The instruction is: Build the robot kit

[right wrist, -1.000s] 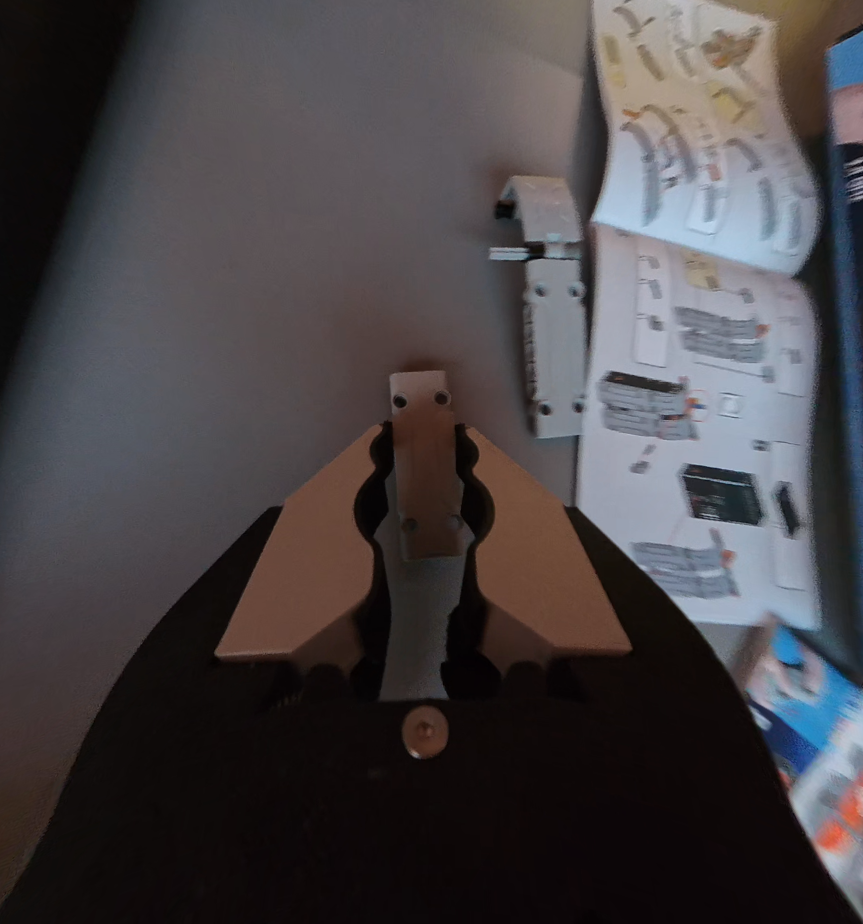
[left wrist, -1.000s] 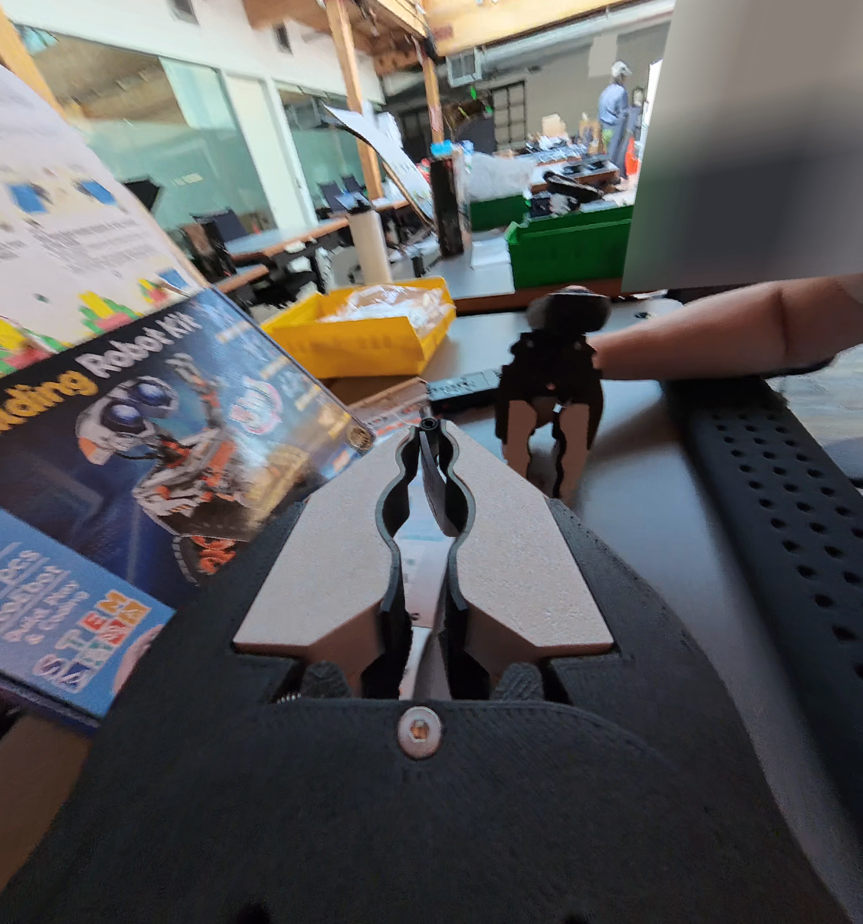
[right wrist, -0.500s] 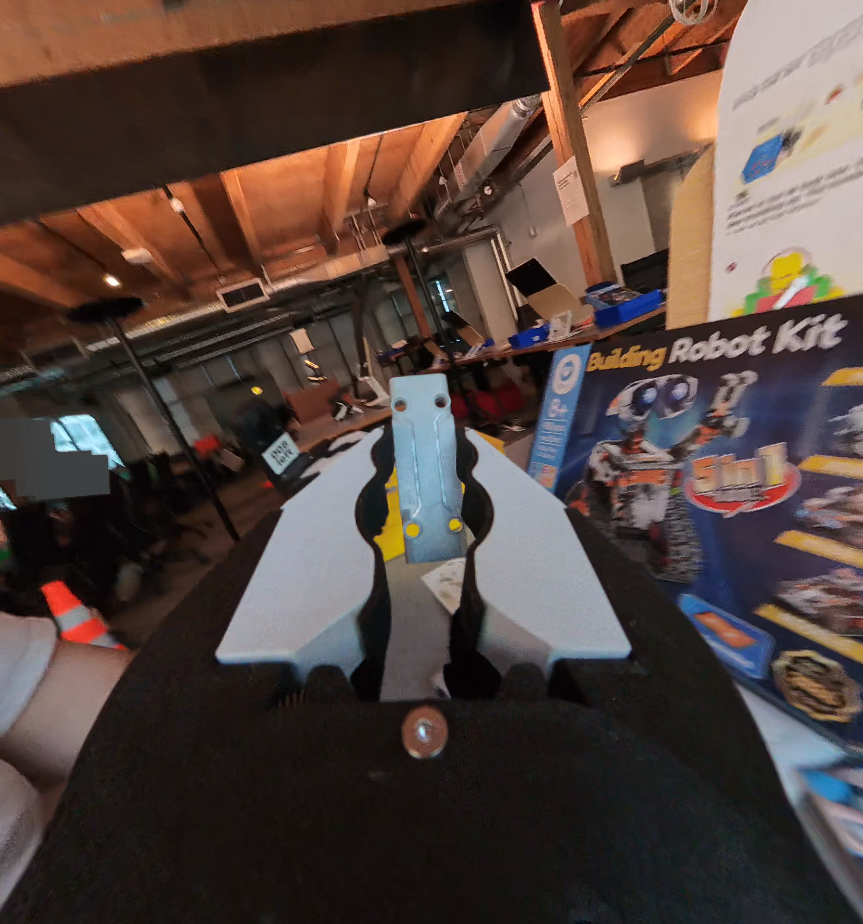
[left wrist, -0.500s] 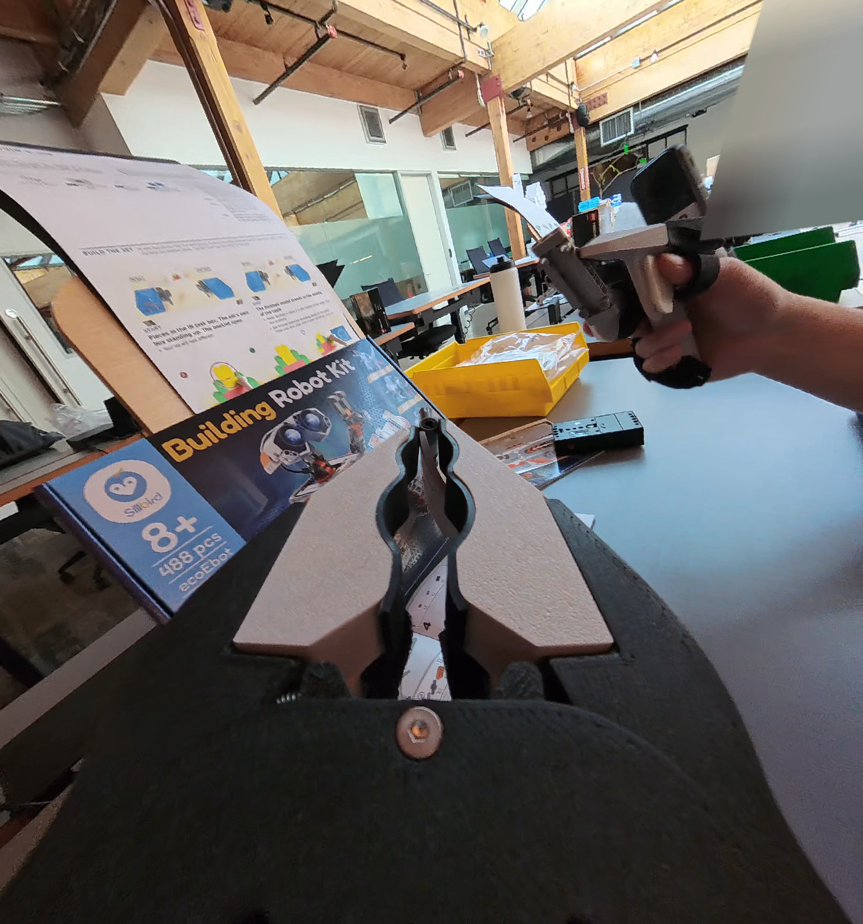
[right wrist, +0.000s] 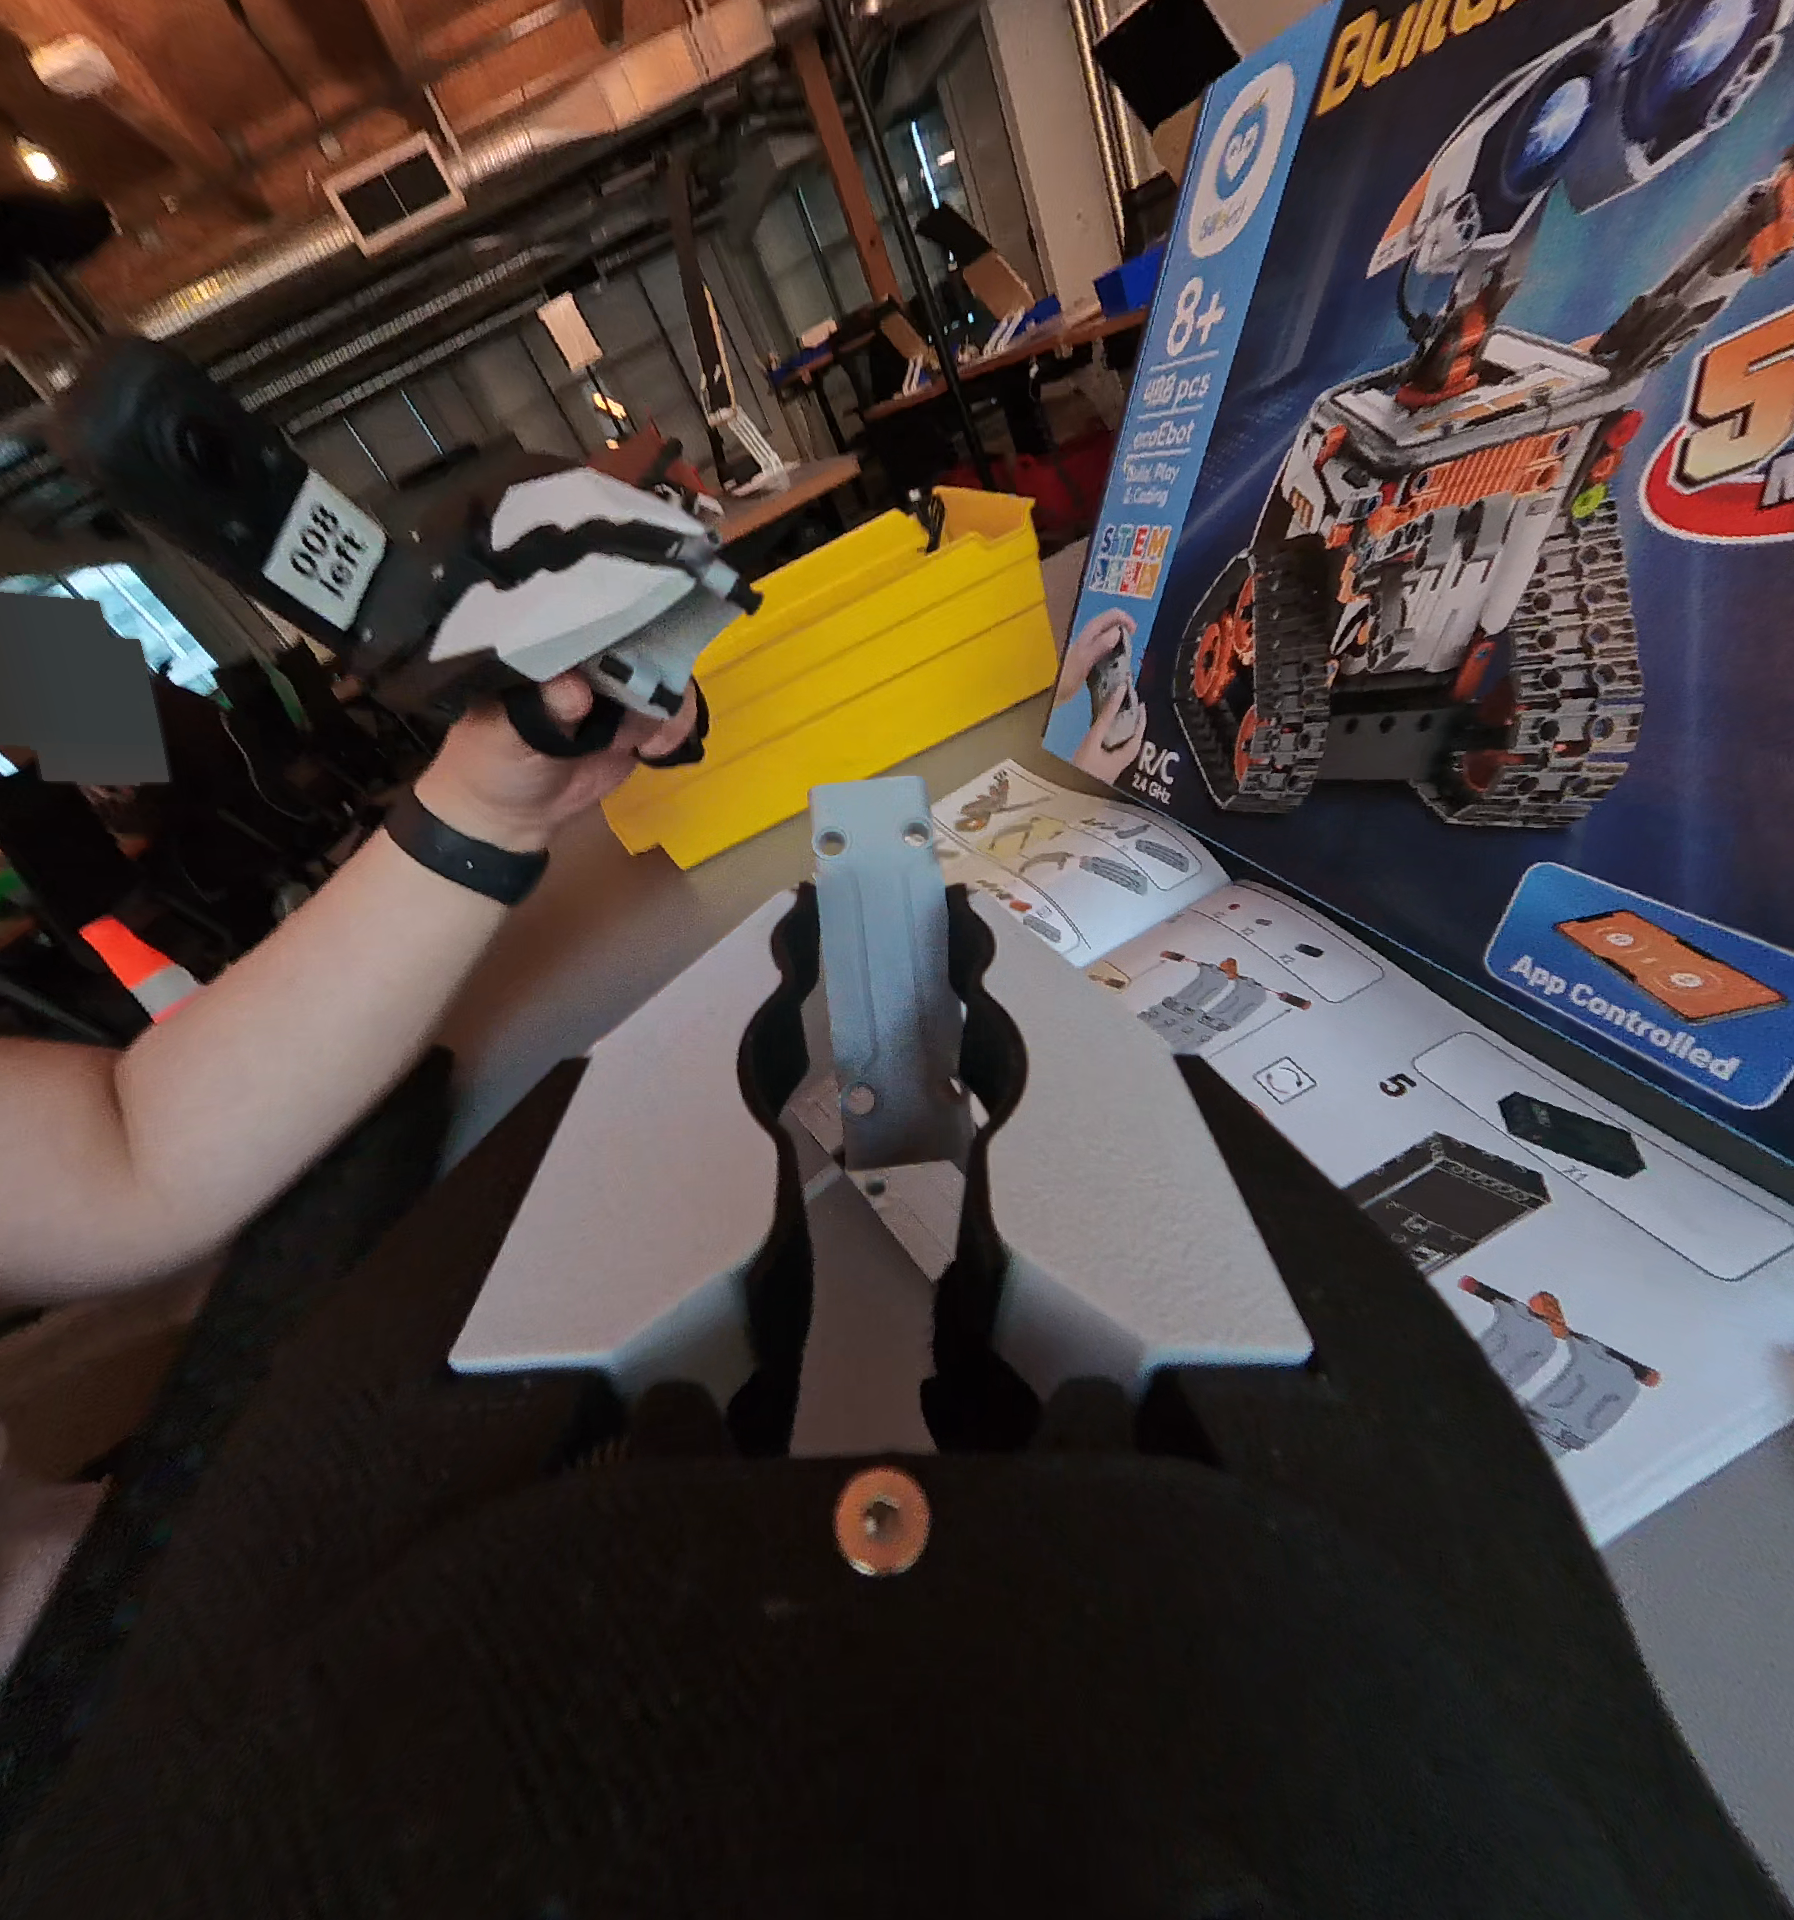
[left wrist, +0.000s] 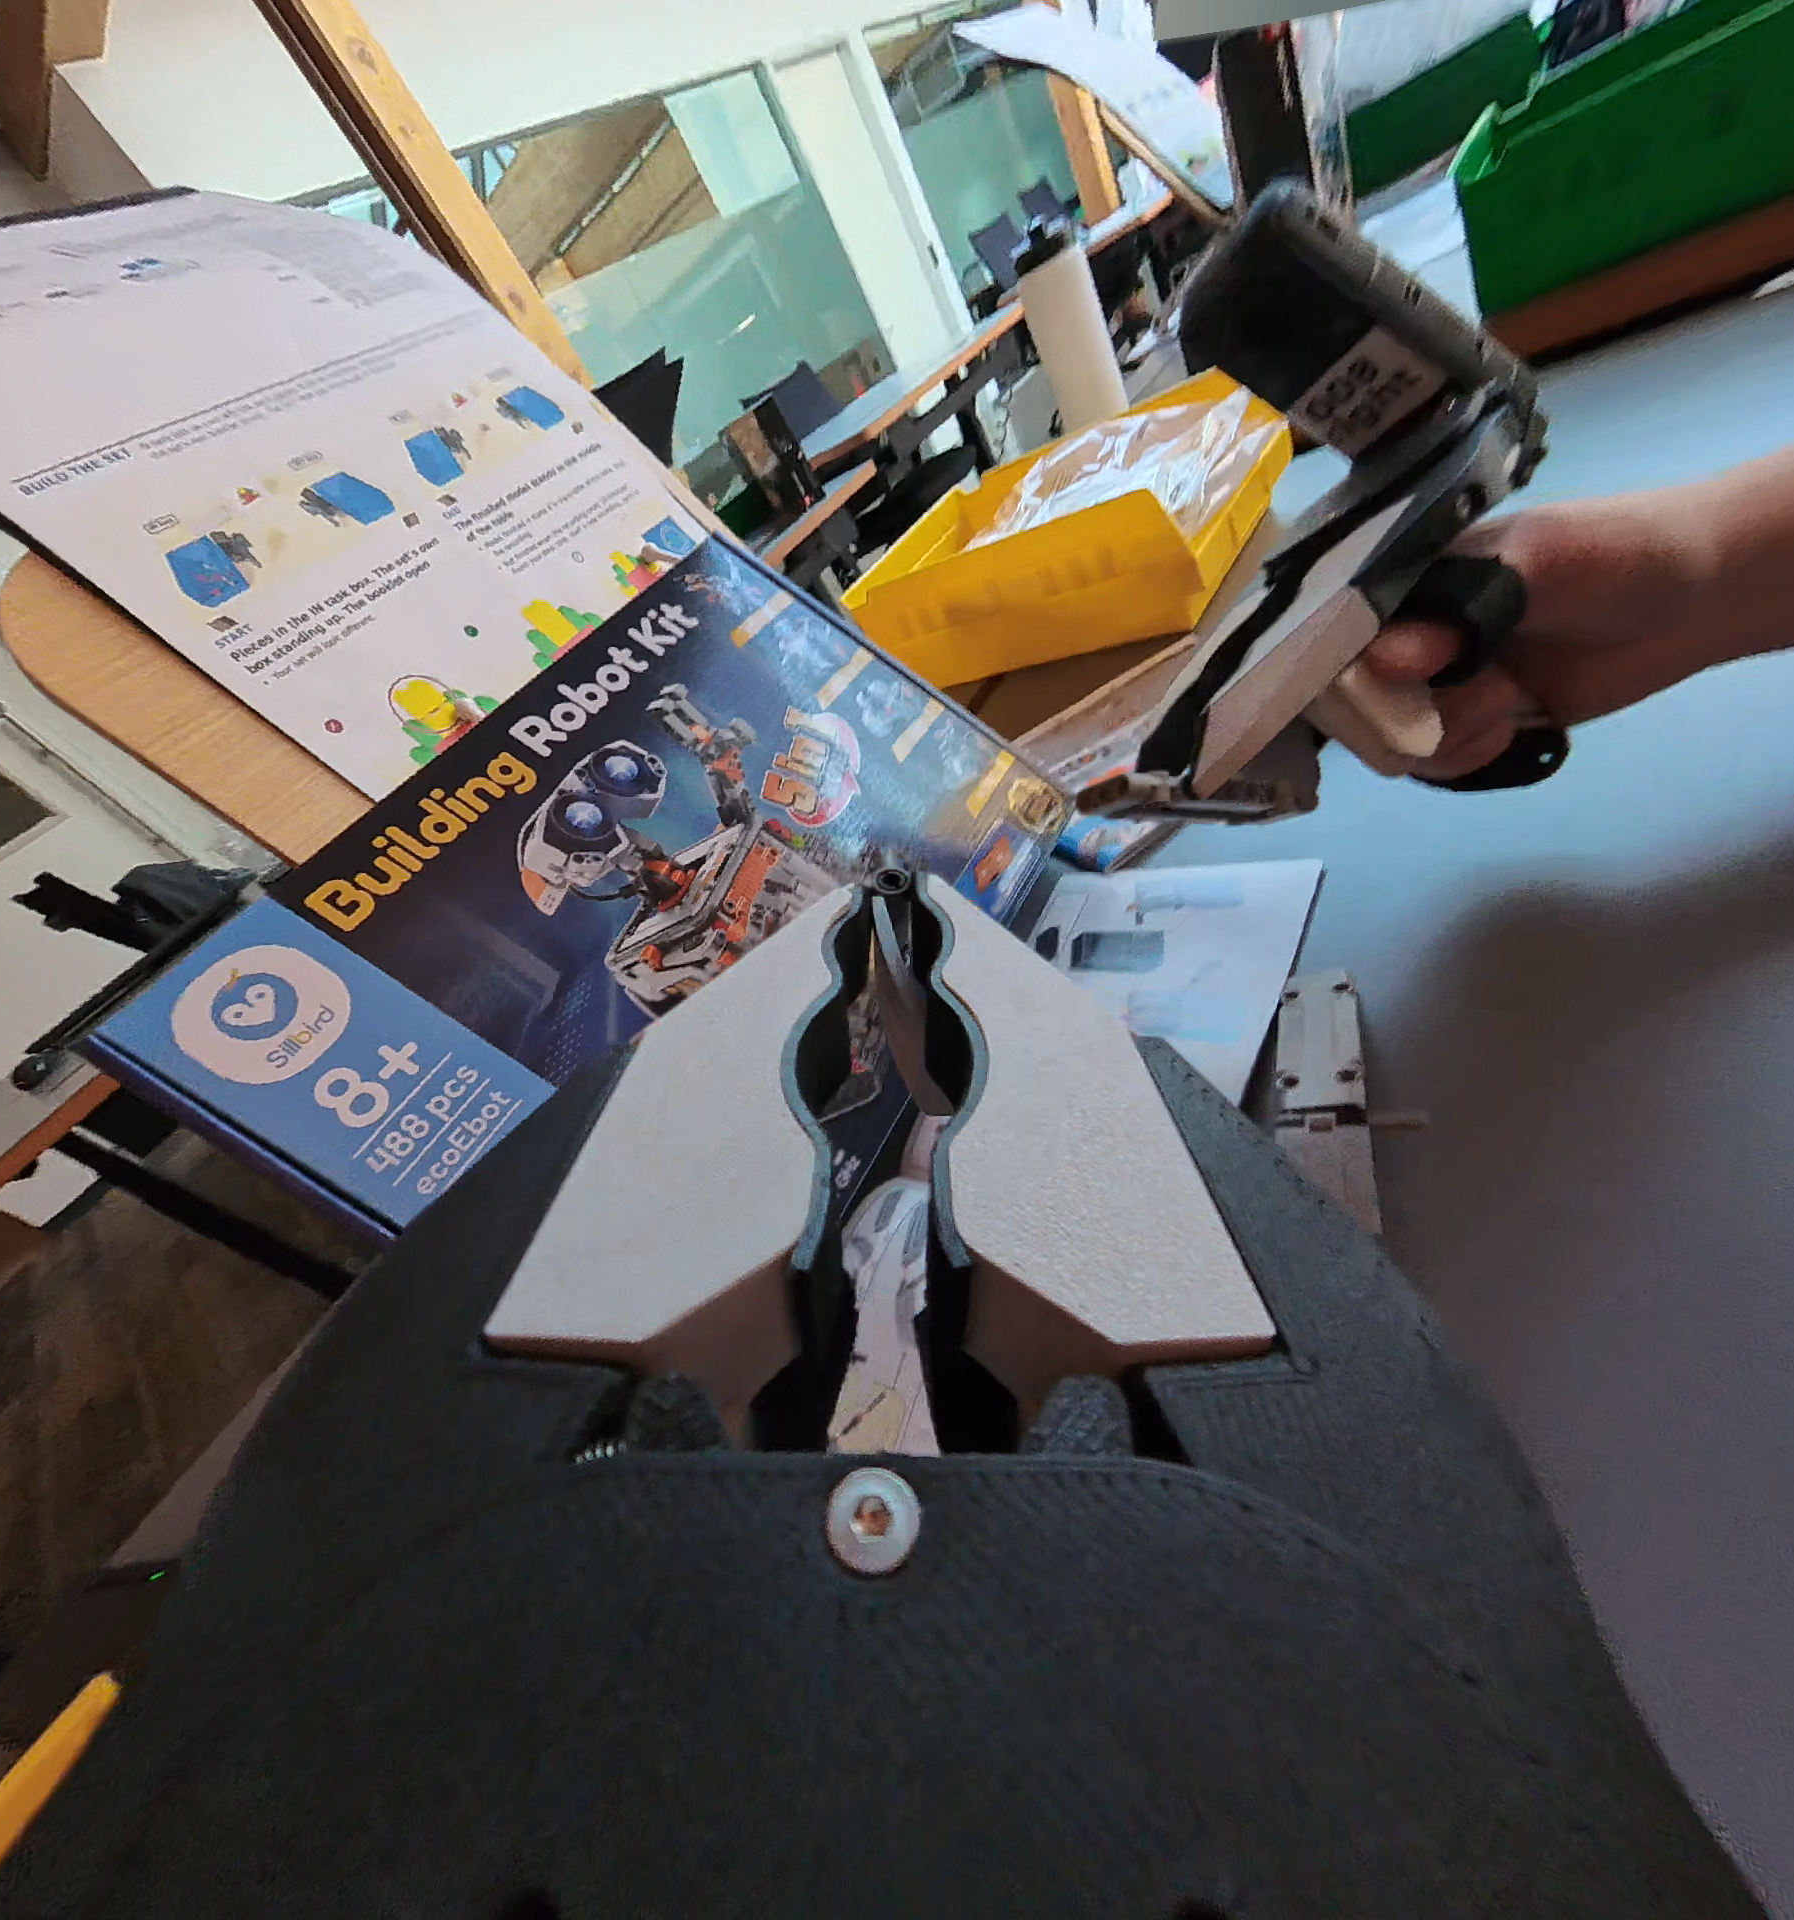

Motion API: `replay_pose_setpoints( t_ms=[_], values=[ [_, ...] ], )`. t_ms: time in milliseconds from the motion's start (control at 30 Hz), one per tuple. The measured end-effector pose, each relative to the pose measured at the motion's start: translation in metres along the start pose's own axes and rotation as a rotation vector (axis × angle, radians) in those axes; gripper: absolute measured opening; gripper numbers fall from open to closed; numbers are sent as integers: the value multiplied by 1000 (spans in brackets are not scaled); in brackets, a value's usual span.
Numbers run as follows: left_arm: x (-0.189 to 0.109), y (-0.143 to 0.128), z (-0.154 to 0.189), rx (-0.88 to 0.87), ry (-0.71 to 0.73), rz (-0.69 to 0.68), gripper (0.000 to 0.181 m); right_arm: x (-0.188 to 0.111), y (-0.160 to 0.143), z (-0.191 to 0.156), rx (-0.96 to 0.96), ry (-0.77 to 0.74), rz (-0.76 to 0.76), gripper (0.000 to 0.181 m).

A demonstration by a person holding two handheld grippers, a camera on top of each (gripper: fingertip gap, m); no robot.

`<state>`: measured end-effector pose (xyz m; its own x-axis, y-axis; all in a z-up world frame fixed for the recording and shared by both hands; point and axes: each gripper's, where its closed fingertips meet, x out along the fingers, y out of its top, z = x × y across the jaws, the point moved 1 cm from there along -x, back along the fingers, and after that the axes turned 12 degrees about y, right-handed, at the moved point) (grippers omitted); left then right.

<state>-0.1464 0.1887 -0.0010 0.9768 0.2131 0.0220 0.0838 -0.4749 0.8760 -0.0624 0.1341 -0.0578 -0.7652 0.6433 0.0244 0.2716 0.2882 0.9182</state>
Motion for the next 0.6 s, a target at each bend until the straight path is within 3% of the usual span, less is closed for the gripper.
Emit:
replay_pose_setpoints(
  t_ms=[200, 333, 433, 600],
  values=[
    [-9, -14, -6, 174, 46, -100, 5, 11, -7, -19, -33, 67, -49, 23],
    [-12, -28, 9, 181, -3, -117, 5, 20, -17, -30, -34, 145, -81, 23],
    [-18, -36, 2, 115, 35, -85, 5, 25, -16, -42, 23, 266, -44, 23],
    [-42, -10, -31, -89, 116, 99, 4, 23, -2, -61, 91, 492, 62, 23]
  ],
)
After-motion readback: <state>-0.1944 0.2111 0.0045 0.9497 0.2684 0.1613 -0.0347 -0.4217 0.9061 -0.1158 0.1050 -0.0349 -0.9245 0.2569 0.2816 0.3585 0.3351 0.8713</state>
